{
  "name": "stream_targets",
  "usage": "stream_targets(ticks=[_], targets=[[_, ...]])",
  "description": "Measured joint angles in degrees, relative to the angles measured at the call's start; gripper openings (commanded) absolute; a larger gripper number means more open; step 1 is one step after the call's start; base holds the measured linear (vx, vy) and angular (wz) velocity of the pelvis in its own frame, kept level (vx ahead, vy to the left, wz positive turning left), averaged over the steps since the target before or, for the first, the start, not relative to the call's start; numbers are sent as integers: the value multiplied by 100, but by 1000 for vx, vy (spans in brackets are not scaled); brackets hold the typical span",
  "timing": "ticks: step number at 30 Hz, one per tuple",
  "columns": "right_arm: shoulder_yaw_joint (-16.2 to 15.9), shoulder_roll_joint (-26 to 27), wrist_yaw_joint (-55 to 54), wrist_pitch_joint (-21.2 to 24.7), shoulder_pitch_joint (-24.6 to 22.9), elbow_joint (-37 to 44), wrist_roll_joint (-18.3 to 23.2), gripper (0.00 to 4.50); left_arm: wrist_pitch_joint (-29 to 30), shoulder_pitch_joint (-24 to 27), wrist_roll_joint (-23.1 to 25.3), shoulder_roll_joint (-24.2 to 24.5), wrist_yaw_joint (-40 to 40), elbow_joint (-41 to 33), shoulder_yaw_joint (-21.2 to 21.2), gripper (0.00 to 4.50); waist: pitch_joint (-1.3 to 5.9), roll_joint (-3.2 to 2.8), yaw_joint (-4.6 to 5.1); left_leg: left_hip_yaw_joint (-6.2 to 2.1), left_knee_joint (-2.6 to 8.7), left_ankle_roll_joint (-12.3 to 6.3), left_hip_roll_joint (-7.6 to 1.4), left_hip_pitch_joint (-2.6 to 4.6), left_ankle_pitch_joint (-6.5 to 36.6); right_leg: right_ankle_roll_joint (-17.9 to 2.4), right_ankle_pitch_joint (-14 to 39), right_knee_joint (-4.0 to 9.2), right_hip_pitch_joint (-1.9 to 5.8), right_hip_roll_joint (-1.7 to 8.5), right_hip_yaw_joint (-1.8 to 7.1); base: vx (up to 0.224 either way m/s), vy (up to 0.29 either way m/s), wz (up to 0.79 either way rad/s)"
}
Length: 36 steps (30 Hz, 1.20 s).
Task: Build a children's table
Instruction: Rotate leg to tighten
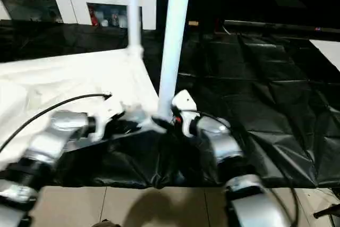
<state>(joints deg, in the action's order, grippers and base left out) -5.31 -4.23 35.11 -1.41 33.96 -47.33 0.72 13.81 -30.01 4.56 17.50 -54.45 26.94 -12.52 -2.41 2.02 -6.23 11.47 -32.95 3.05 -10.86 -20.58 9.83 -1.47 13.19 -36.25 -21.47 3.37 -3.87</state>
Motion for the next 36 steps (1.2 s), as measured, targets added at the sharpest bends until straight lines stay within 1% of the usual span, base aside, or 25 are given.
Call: stream_targets(ticks=[3,4,5,6,8,10,13,16,18,22,24,26,28,30,31,32,34,36], targets=[[10,148,-389,70,-8,-2,-46,271,-4,-1,85,-49,127,46,-5,0,1,-3,10,0,9,1,1,49,1,7,4,11,45,0,0,0,0,0],[11,177,-457,69,-14,-8,-51,271,-4,-1,91,-57,145,61,-6,0,2,-6,15,0,9,1,1,55,1,33,20,13,53,0,0,0,0,0],[11,190,-490,64,-17,-12,-53,326,-5,-4,94,-67,157,73,-6,0,4,-9,19,0,9,1,2,57,1,45,27,13,54,0,2,0,0,0],[19,200,-527,61,-16,-22,-53,340,-6,-13,116,-84,172,88,-6,0,7,-17,23,0,9,2,4,57,1,46,27,14,54,0,5,0,0,0],[47,263,-650,44,-15,-23,-72,340,-17,-30,161,-128,210,102,-6,0,6,-21,38,0,9,2,6,55,1,45,27,16,53,0,7,0,0,0],[107,286,-675,55,-10,-22,-64,376,-87,-33,179,-147,195,106,-22,0,1,-28,47,0,9,1,7,50,2,44,26,22,52,1,8,0,0,0],[37,132,-325,20,20,-1,-60,387,-203,-37,158,-110,-32,108,-41,0,-1,-33,39,0,17,-5,11,40,9,15,8,30,48,1,8,0,0,0],[-126,-172,406,-132,11,78,-36,387,-314,-39,15,21,-384,90,-90,0,-5,-39,-6,0,44,-6,13,24,9,19,13,47,33,1,3,0,0,0],[-225,-403,951,-250,-55,222,-20,387,-387,-40,-73,108,-634,81,-105,0,-5,-39,-38,0,49,-8,12,-3,10,16,19,44,6,0,-3,0,0,0],[-318,-633,1560,-334,-106,355,8,387,-536,-40,-137,227,-899,79,-138,0,-4,-37,-62,0,32,-12,7,-51,8,12,22,24,-40,0,-9,0,0,0],[-453,-864,2142,-359,-166,477,87,387,-634,-39,-185,344,-1176,80,-198,0,-6,-31,-100,0,27,-12,6,-52,10,12,21,22,-39,0,-9,0,0,0],[-523,-979,2556,-354,-229,581,125,387,-666,-35,-259,454,-1428,80,-217,0,-8,-26,-122,0,21,-12,3,-51,9,13,19,20,-38,0,-9,0,0,0],[-602,-1052,2944,-285,-243,665,195,360,-673,-26,-320,553,-1676,78,-241,0,-8,-26,-134,0,15,-12,3,-50,9,14,15,17,-38,0,-7,0,0,0],[-623,-1094,3134,-247,-243,687,220,353,-677,-22,-360,602,-1804,77,-243,0,-9,-25,-160,0,11,-12,2,-50,9,13,12,17,-37,0,-6,0,0,0],[-633,-1128,3213,-228,-243,712,220,341,-678,-21,-377,616,-1850,68,-245,0,-9,-25,-174,0,10,-12,3,-51,9,13,12,17,-37,0,-5,0,0,0],[-641,-1150,3296,-195,-243,744,221,341,-678,-15,-387,631,-1899,52,-247,0,-11,-22,-186,0,10,-12,3,-51,10,13,12,17,-37,1,-5,0,0,0],[-698,-1204,3494,-139,-244,840,222,316,-661,6,-447,684,-2037,21,-252,0,-12,-20,-193,0,10,-13,2,-52,11,13,13,17,-38,1,-6,0,0,0],[-707,-1216,3564,-124,-243,849,226,307,-639,13,-484,710,-2129,13,-263,0,-12,-20,-198,0,11,-14,2,-55,13,13,14,17,-40,1,-7,0,0,0]])
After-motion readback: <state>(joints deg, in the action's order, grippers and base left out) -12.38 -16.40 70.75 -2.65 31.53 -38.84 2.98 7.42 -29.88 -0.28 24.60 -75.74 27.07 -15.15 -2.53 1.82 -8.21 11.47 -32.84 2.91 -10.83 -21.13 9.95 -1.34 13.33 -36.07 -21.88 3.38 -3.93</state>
